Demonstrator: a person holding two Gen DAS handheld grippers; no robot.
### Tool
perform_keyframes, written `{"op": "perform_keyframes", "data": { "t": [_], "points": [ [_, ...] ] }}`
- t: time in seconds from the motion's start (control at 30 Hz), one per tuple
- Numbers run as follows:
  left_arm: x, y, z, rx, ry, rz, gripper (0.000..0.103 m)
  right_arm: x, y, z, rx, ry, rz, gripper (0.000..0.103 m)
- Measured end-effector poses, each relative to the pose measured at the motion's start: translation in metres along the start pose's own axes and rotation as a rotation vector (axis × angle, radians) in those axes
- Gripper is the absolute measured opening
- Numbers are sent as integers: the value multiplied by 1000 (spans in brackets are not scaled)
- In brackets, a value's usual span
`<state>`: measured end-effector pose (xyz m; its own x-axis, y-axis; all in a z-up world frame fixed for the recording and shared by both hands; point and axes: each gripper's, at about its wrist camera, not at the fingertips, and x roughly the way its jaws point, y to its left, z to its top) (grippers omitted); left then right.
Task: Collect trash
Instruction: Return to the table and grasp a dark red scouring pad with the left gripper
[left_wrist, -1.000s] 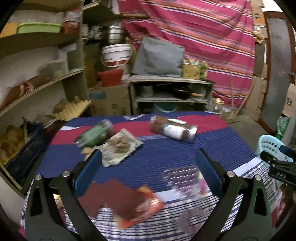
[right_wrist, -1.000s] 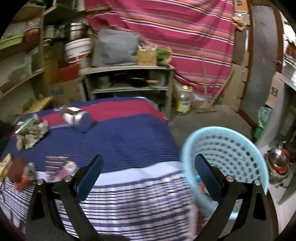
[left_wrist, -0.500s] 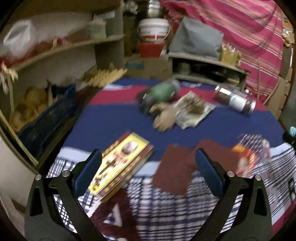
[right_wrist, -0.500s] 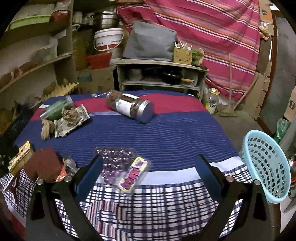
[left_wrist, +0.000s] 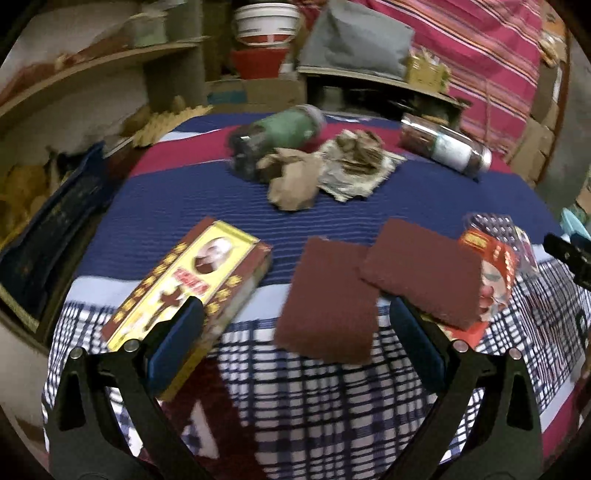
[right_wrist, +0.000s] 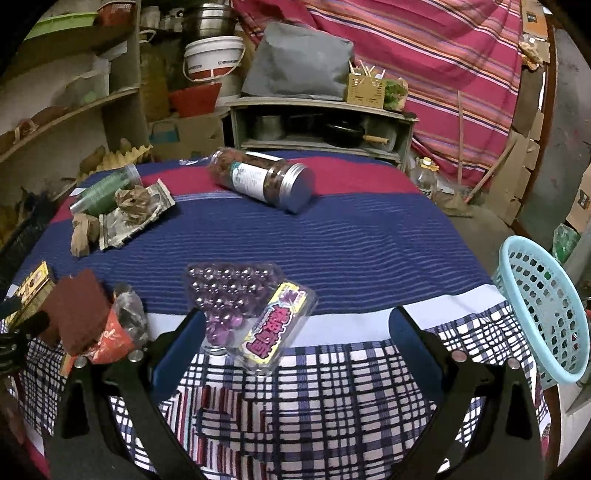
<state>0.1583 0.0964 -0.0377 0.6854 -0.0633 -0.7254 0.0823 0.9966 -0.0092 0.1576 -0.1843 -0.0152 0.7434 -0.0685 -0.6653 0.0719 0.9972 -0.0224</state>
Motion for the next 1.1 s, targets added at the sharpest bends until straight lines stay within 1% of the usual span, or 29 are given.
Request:
{"op": "perform_keyframes", "data": {
  "t": [0.07, 0.17, 0.23, 0.3, 0.37, 0.43, 0.47, 0.5, 0.53, 0.57, 0.63, 0.7, 0.77, 0.87, 0.93, 1.07, 1.1],
  "points": [
    [2, -8, 1, 22, 8, -15, 97, -1, 3, -1, -13, -4, -4, 97],
    [6, -16, 0, 42, 23, -24, 93, -2, 5, -2, -32, -5, -8, 97],
    [10, -17, 1, 33, 41, -40, 90, -1, 5, -2, -33, -2, -9, 97],
    [15, -13, 3, 3, 68, -73, 84, -1, 4, -2, -29, 1, -6, 97],
    [19, -13, 2, -9, 85, -73, 79, -2, 2, -3, -23, -2, -4, 97],
    [27, -11, 4, -16, 111, -76, 79, -3, 0, -2, -18, -3, -1, 97],
    [26, -11, 5, -22, 108, -77, 77, -4, 0, -1, -13, -5, 3, 97],
    [25, -10, 6, -27, 107, -68, 67, -6, 1, 0, -12, -9, 8, 97],
    [24, -10, 7, -26, 108, -58, 61, -9, 1, 1, -14, -15, 15, 97],
    [23, -10, 7, -25, 109, -60, 60, -14, 3, 3, -23, -27, 25, 97],
    [16, -11, 6, -27, 101, -64, 60, -21, 9, 6, -41, -47, 40, 97],
    [8, -12, 3, -18, 86, -49, 60, -29, 17, 10, -64, -68, 58, 97],
    [-4, -10, 4, -11, 61, -33, 60, -33, 25, 13, -78, -74, 83, 97],
    [-27, -2, 6, -18, 7, -22, 59, -35, 47, 13, -125, -74, 128, 97],
    [-35, 6, 10, -20, -14, -5, 59, -35, 65, 13, -166, -70, 153, 97],
    [-41, 25, 19, -27, -36, 47, 55, -36, 100, 11, -233, -62, 228, 97],
    [-42, 31, 20, -38, -41, 44, 50, -36, 107, 11, -249, -60, 239, 97]
  ]
}}
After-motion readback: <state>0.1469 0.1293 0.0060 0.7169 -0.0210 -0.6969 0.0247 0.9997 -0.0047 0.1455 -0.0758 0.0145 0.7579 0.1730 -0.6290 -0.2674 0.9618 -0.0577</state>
